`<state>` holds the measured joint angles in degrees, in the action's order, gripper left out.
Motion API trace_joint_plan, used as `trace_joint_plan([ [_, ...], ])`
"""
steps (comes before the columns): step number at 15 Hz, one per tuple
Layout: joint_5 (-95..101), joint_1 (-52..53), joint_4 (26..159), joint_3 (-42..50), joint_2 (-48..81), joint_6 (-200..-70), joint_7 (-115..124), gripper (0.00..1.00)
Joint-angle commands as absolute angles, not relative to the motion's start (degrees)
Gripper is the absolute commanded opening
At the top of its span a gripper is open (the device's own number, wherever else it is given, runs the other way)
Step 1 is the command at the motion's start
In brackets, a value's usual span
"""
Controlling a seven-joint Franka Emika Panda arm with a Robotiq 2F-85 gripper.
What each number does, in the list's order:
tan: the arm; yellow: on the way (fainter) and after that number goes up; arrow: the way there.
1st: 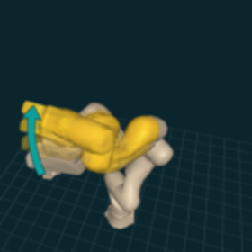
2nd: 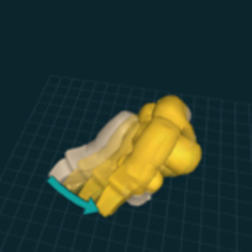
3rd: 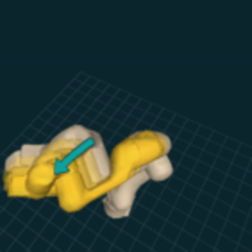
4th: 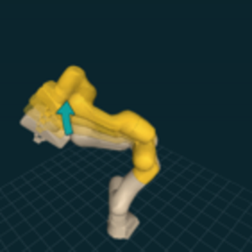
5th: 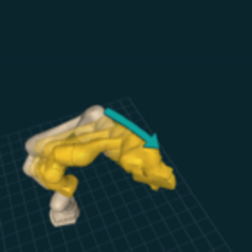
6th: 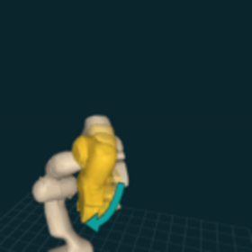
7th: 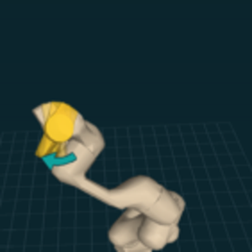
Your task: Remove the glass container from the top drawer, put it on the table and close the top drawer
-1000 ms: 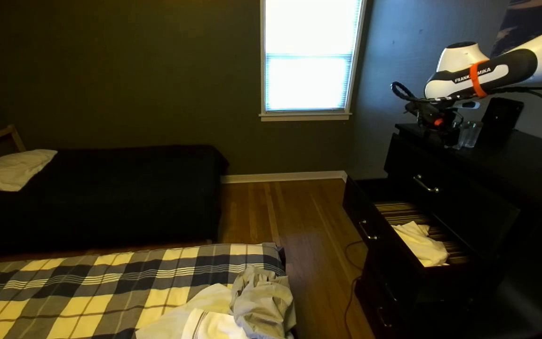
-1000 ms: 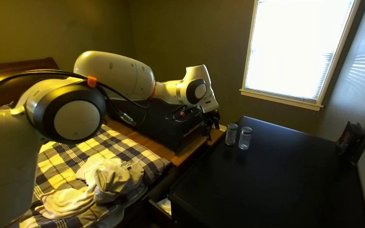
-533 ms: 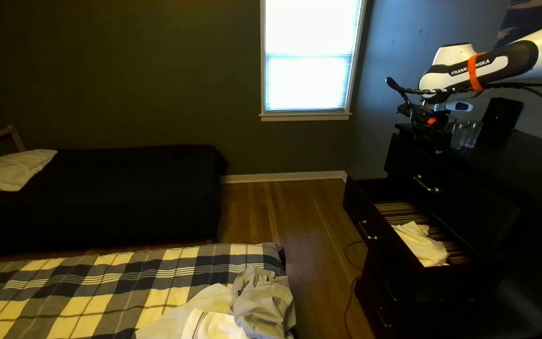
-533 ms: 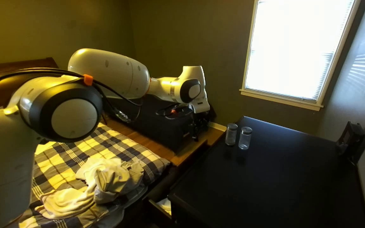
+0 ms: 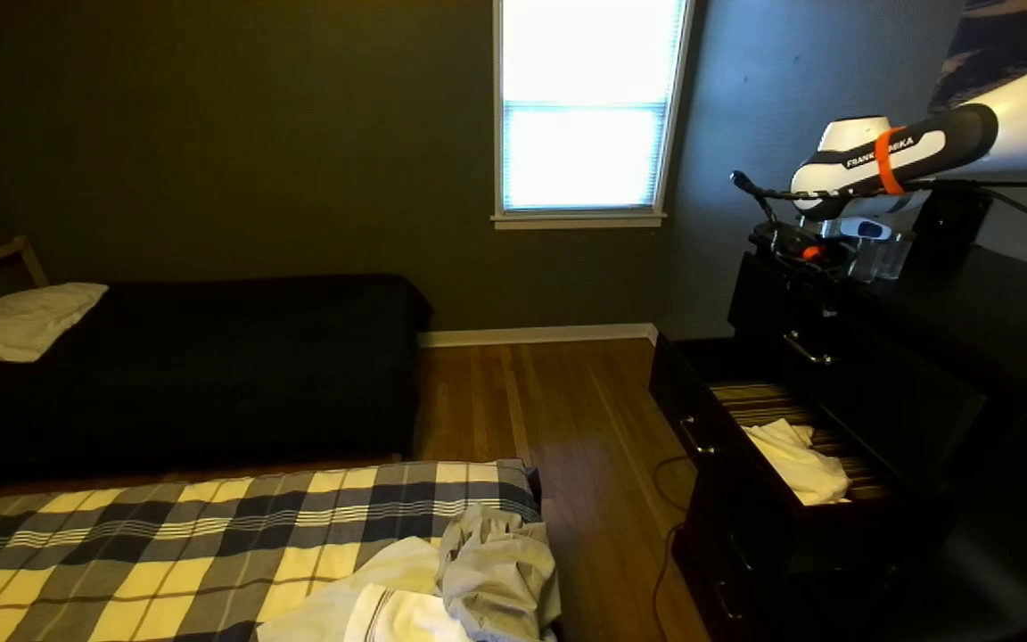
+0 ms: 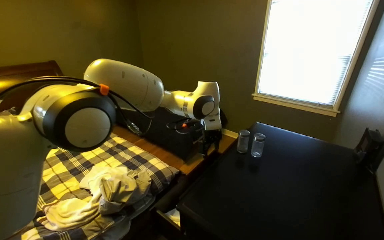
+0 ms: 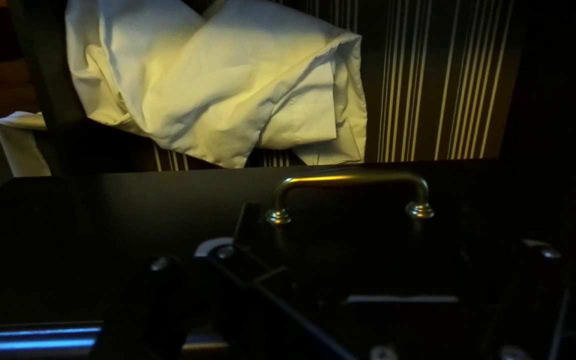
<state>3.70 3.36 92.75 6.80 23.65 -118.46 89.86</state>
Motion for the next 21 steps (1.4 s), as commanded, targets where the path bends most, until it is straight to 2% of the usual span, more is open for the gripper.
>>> trace_joint_plan([
  [1, 5.06, 3.15, 93.97, 7.71, 23.96, -120.9, 92.09, 1.0],
  [12, 11.89, 3.24, 94.25, 9.83, 23.81, -122.57, 94.55, 1.0],
  [21, 3.65, 3.17, 99.34, 2.59, 14.08, -116.98, 75.75, 1.0],
])
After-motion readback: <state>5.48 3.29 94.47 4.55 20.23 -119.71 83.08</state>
